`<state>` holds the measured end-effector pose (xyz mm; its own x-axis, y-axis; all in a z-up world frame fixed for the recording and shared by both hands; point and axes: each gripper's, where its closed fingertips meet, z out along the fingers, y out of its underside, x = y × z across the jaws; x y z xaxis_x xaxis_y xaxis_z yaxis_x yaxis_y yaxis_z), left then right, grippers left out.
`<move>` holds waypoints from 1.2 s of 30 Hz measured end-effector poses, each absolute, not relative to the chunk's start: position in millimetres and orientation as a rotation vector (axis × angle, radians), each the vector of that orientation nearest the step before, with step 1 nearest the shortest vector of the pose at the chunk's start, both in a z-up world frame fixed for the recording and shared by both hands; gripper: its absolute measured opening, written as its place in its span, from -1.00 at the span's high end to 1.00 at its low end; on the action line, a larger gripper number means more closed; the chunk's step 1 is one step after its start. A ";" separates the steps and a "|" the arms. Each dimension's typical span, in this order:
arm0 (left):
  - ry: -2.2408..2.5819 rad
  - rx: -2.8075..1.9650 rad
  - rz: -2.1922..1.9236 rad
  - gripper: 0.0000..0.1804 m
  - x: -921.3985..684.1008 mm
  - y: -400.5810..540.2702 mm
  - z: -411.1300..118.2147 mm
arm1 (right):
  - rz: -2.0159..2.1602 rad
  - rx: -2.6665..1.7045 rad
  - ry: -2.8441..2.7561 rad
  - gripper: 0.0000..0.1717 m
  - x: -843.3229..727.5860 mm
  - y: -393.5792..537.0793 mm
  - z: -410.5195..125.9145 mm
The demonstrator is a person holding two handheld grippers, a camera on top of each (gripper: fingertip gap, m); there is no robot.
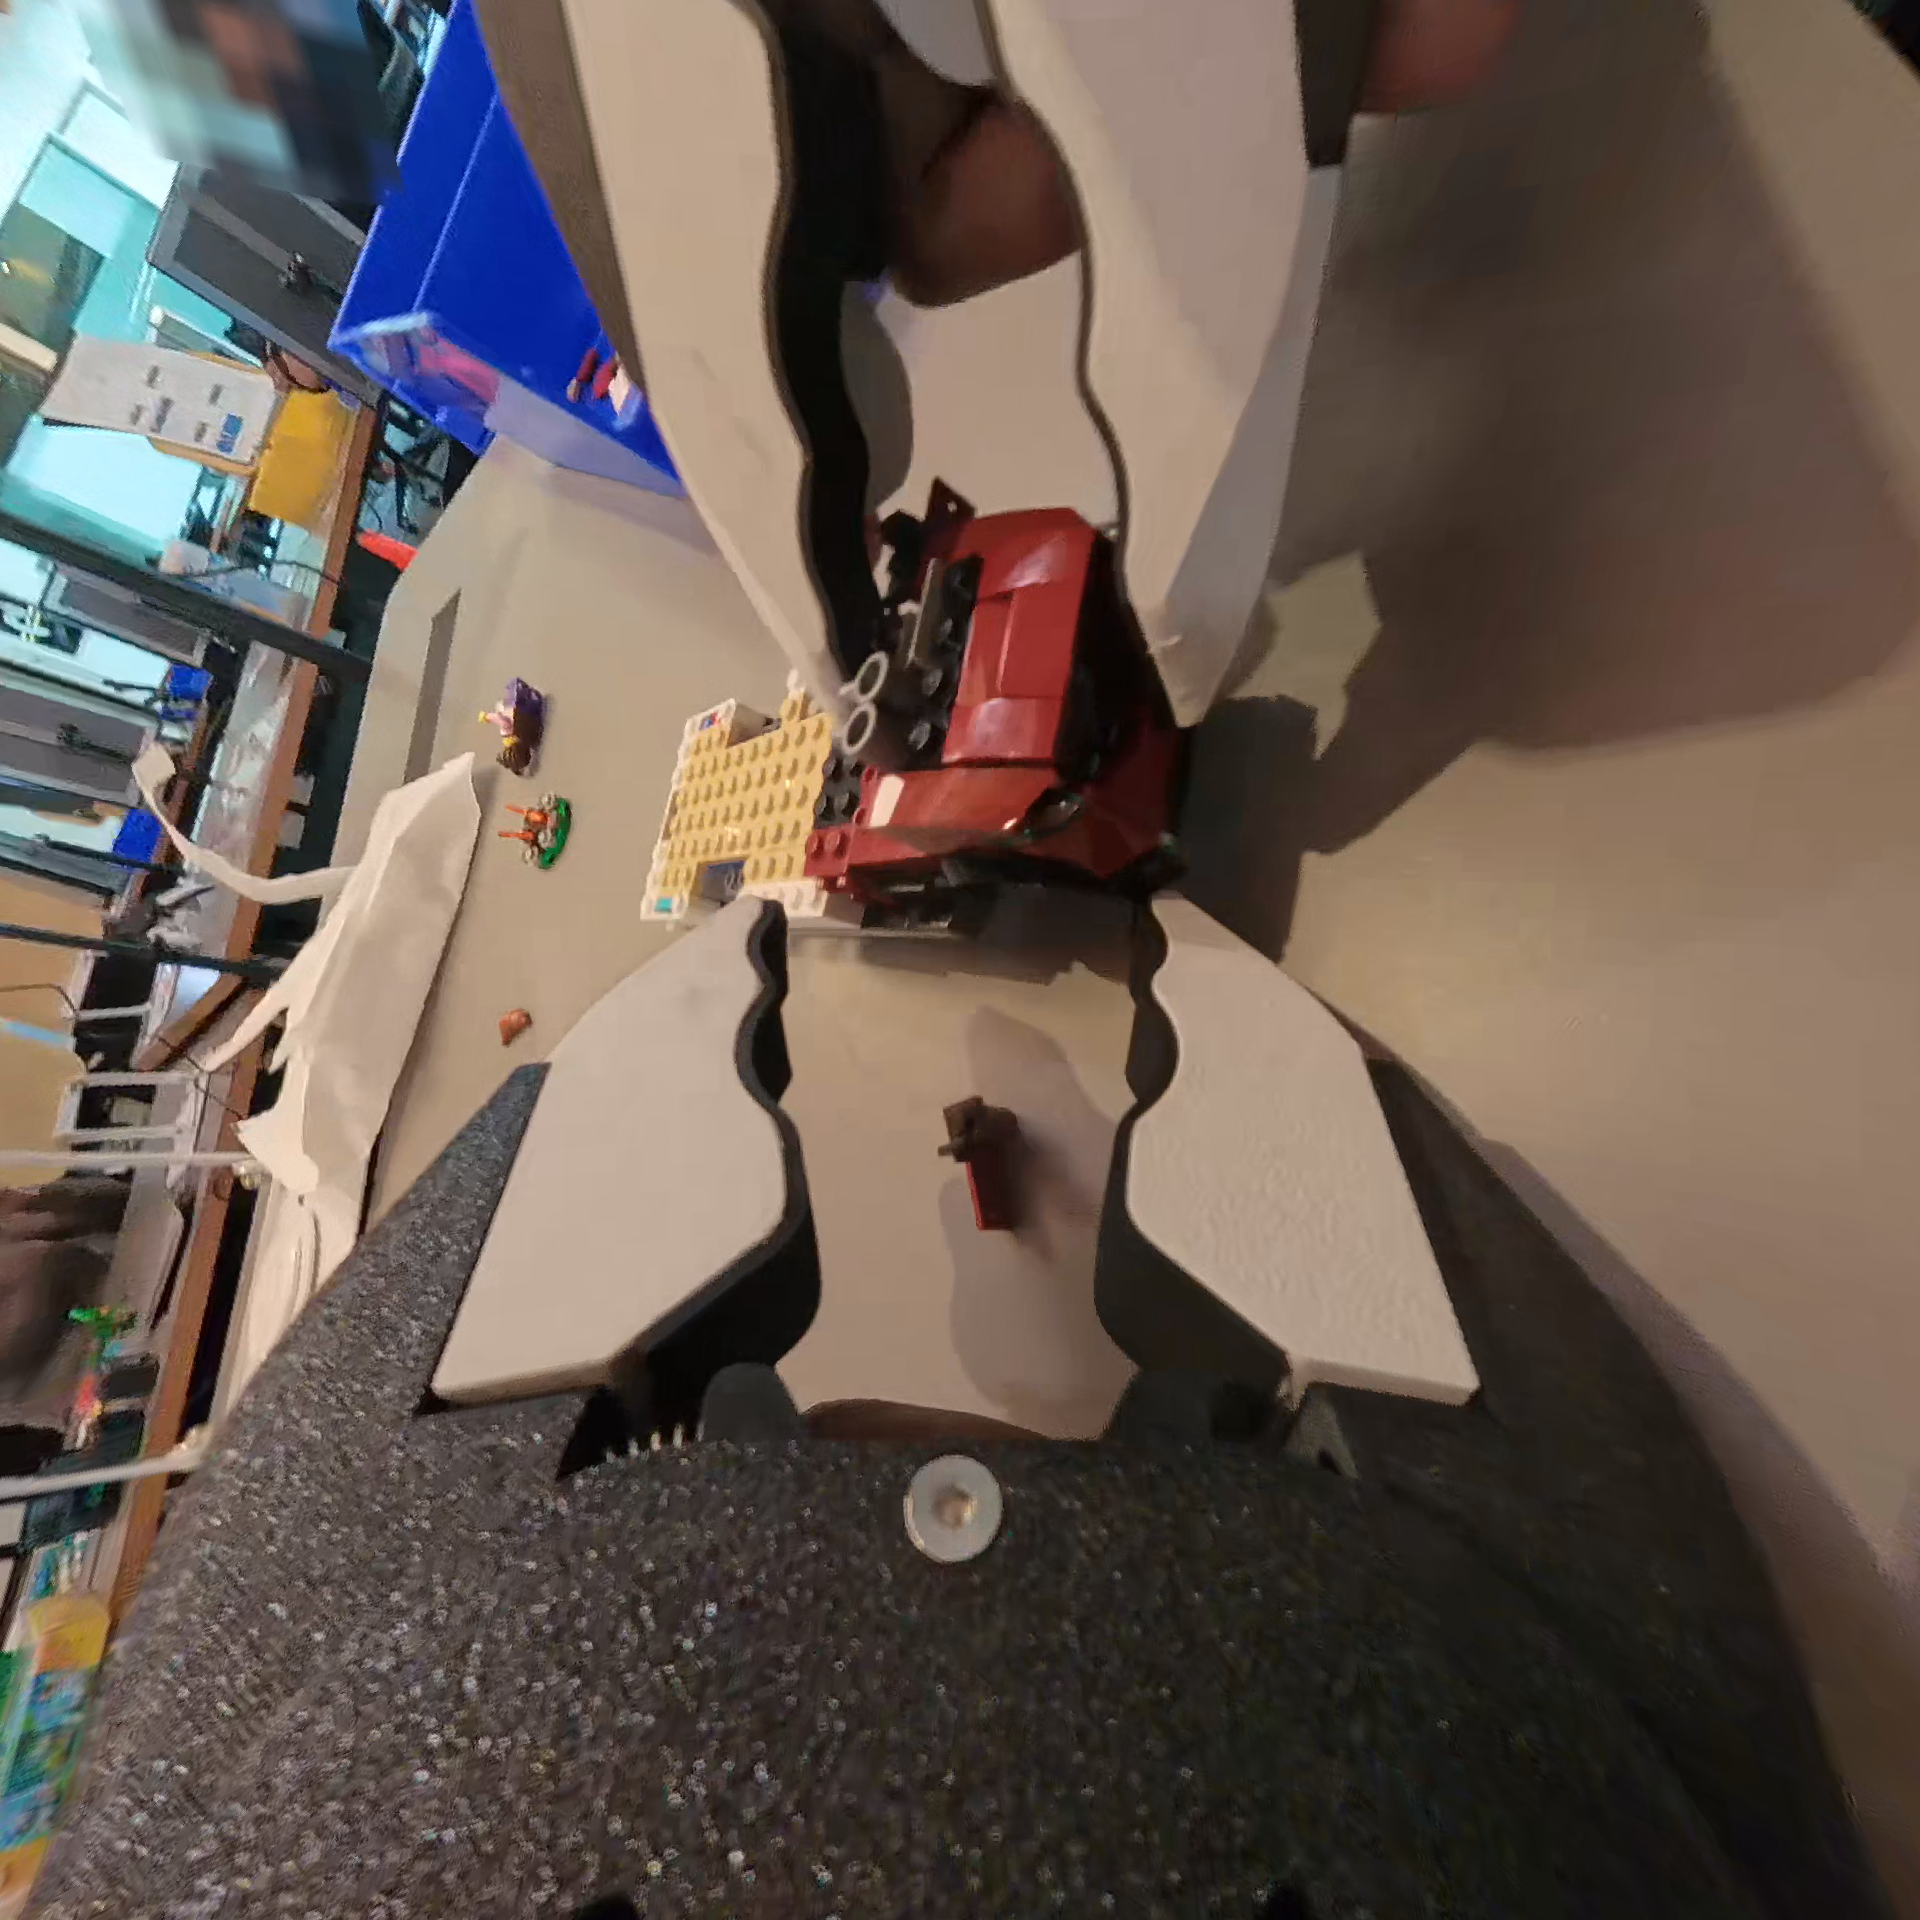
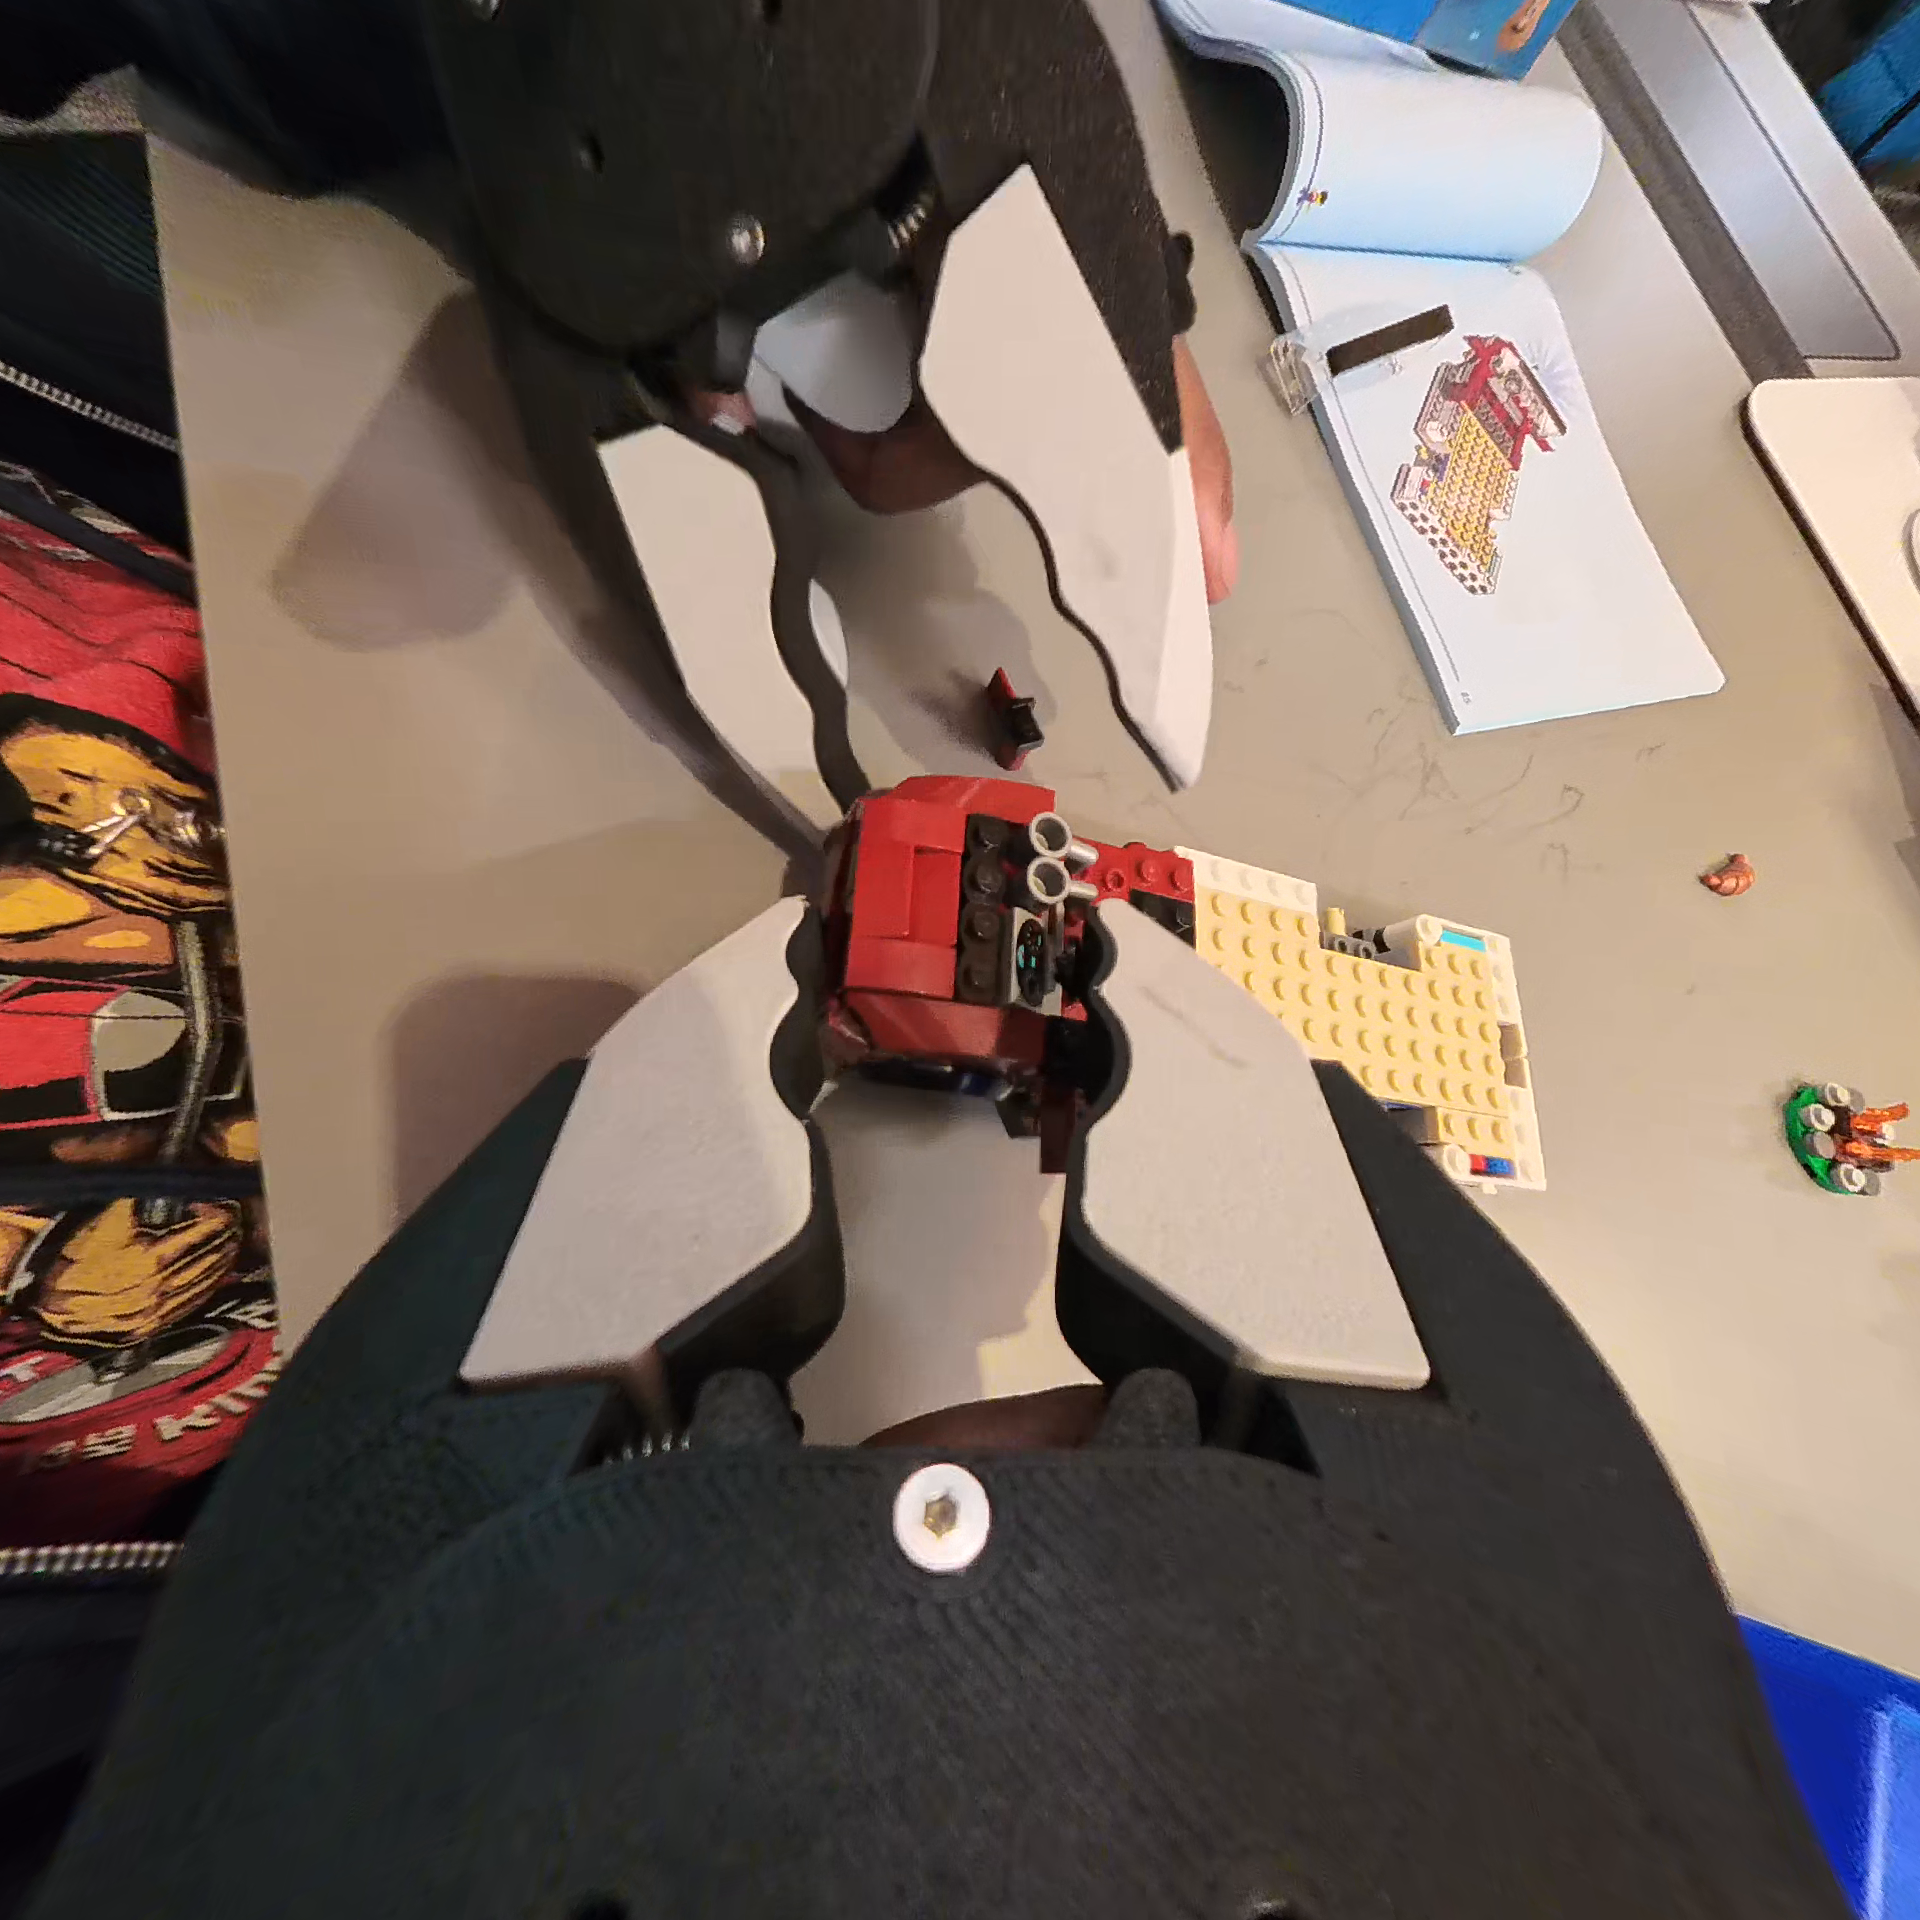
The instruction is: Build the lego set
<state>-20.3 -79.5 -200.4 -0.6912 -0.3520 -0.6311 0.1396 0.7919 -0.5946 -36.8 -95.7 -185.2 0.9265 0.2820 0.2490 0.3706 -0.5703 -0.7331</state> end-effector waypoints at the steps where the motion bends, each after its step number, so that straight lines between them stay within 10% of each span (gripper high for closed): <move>1: 2.192 -0.140 -0.801 0.29 -20.3 -82.2 -200.7 | -0.134 -2.214 -0.466 0.46 -36.5 -96.7 -184.8; 36: 2.103 -0.097 -1.007 0.39 -21.6 -94.8 -180.1 | -0.658 -1.694 -0.851 0.29 -53.5 -112.6 -149.1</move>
<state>-21.6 -94.8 -180.1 -0.6883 -0.3752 -0.6209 0.2487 0.6820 -0.6877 -53.5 -112.6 -149.1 0.5913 0.2118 0.7782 0.8064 -0.1664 -0.5674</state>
